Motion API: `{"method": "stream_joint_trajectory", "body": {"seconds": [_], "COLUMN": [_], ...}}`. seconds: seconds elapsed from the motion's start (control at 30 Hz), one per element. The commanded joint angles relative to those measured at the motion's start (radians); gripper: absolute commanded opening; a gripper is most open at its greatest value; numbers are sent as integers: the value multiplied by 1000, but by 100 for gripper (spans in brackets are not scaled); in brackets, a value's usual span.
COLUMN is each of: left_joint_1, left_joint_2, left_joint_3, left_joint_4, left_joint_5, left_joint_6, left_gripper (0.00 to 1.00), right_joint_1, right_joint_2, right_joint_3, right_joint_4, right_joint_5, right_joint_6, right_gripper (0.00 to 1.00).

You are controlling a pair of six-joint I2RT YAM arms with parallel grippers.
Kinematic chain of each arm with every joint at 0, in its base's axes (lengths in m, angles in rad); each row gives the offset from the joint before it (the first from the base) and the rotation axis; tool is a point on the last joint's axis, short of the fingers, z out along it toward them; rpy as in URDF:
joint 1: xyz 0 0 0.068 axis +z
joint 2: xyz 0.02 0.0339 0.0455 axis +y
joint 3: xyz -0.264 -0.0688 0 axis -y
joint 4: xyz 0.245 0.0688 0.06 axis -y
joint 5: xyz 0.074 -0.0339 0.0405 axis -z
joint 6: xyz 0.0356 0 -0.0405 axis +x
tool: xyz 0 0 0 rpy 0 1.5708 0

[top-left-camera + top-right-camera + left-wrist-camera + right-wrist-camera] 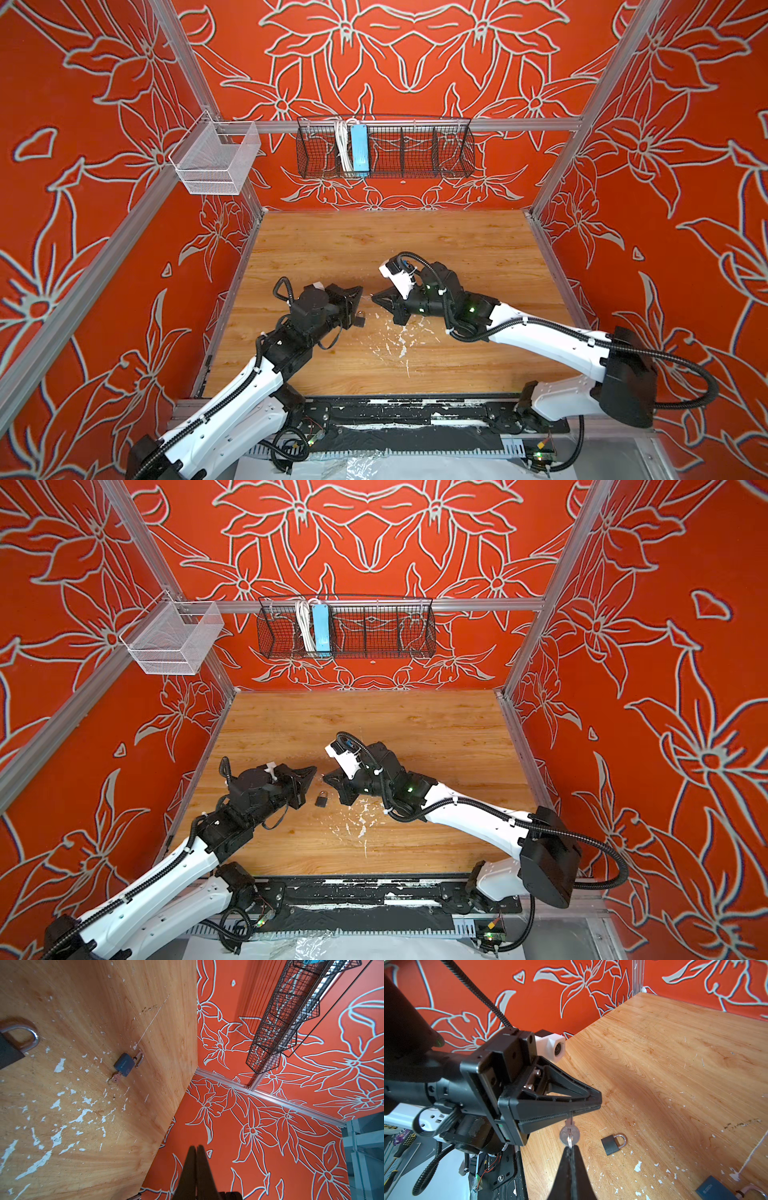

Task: Unlock with the key

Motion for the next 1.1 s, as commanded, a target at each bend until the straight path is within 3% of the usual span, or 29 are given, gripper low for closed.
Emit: {"method": "stream_joint_trajectory", "body": {"seconds": [0.0, 0.07, 0.27, 0.43, 0.57, 0.83, 1.07], "left_joint_1": [-5, -5, -5, -5, -5, -5, -5], "left_joint_2": [9, 14, 42, 89, 129, 202, 217], "left_joint_3": [38, 46, 104, 116, 144, 151, 132], "left_joint_4": [1, 1, -51, 3, 29, 200, 350], "left_joint_5": [0, 0, -16, 13, 60, 189, 275], "left_joint_6": [26, 41, 152, 274, 427, 724, 893], "left_gripper": [0, 0, 0, 0, 0, 0, 0], "right_joint_1": [3, 2, -3, -25, -58, -134, -216], "right_joint_2": [-32, -43, -90, -151, -203, -299, -311], "right_joint_3": [-8, -8, -17, -48, -62, -112, -178], "right_joint_4": [-7, -18, -59, -86, -149, -184, -48], "right_joint_5": [22, 37, 62, 56, 29, -145, -335], "right_joint_6": [-16, -16, -25, 18, 80, 237, 416], "right_gripper": [0, 1, 34, 48, 55, 63, 64]}}
